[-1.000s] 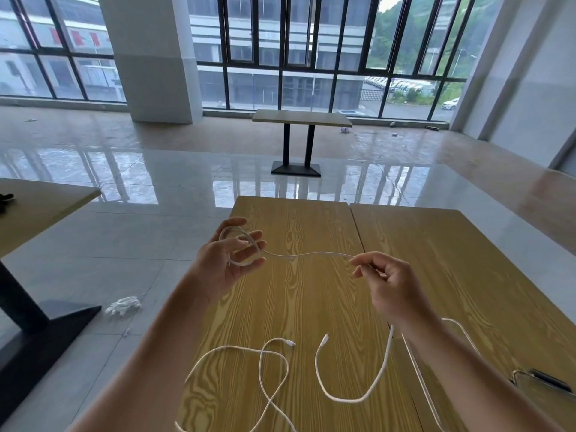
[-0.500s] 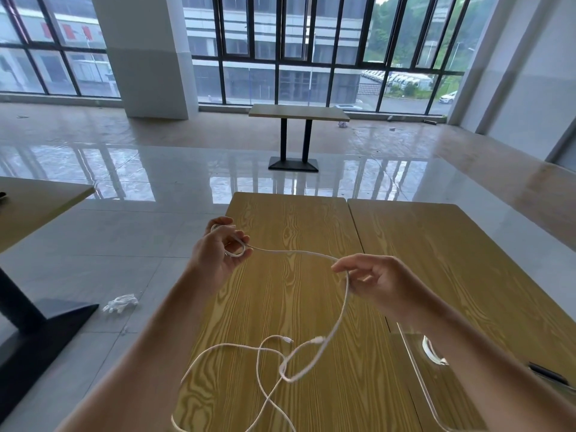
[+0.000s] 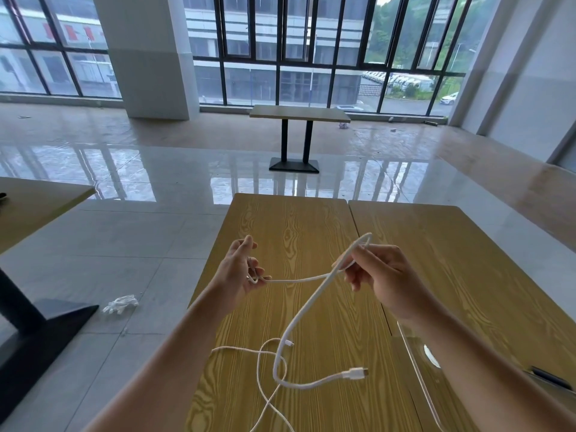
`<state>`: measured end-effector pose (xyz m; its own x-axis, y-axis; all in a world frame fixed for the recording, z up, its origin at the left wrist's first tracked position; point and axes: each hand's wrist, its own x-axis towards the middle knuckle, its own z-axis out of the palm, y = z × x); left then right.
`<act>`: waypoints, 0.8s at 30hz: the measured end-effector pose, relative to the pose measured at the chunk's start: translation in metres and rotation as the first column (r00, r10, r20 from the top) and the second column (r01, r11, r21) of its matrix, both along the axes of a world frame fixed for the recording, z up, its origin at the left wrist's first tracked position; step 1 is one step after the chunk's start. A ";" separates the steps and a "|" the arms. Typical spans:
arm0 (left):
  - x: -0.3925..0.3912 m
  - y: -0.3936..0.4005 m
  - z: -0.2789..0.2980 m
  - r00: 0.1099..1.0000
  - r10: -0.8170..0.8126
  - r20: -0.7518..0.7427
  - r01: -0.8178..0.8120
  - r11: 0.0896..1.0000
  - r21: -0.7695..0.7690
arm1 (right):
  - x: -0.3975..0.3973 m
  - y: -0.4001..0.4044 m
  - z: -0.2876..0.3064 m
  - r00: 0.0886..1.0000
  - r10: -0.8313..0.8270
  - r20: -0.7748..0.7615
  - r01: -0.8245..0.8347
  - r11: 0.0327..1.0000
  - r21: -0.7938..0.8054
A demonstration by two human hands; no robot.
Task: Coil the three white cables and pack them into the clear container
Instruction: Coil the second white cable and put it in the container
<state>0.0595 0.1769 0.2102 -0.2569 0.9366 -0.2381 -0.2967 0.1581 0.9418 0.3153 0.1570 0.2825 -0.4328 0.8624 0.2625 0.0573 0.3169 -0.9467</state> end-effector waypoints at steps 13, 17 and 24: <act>0.035 -0.019 -0.012 0.959 -0.200 -0.203 0.184 0.978 -0.096 | -0.025 -0.004 0.035 0.892 0.047 -0.450 -0.134 0.977 -0.165; 0.043 -0.028 -0.013 0.963 -0.263 -0.063 0.255 0.960 -0.112 | -0.031 -0.001 0.034 0.929 0.033 -0.369 -0.119 0.970 -0.212; 0.047 -0.042 -0.009 0.908 -0.418 0.015 0.418 0.904 -0.093 | -0.032 0.016 0.017 0.962 -0.174 -0.210 0.105 0.946 -0.307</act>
<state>0.1062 0.1351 0.2009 0.1517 0.9325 -0.3277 -0.1800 0.3521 0.9185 0.2835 0.1728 0.2994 -0.2599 0.9631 0.0701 -0.1507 0.0312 -0.9881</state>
